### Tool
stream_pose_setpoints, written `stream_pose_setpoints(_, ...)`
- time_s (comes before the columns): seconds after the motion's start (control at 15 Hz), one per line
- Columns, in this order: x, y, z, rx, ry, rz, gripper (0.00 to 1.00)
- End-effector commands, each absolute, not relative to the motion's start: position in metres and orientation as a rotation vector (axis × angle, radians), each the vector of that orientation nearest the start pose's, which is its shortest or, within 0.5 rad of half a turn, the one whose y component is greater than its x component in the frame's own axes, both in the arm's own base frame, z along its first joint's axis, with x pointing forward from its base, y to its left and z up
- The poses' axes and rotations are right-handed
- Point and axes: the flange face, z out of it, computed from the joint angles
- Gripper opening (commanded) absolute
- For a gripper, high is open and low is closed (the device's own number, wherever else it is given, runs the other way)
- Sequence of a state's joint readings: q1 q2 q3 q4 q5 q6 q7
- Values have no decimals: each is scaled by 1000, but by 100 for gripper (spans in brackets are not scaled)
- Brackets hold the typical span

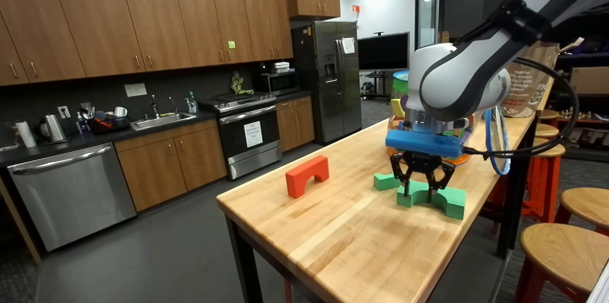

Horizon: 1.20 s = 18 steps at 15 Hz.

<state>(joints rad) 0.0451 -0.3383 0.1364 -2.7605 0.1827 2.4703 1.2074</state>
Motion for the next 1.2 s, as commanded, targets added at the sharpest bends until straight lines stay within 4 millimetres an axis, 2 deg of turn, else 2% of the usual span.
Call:
stream_pose_setpoints(0.0, 371, 57, 336, -2469, 1766, -23, 84)
stream_pose_setpoints(0.13, 369, 51, 341, -2444, 1791, -38, 96)
stream_pose_setpoints(0.27, 371, 47, 344, -2422, 1814, -45, 100)
stream_pose_setpoints(0.6, 373, 41, 337, -2398, 1848, -25, 100)
stream_pose_setpoints(1.13, 376, 42, 316, -2434, 1834, 10, 100)
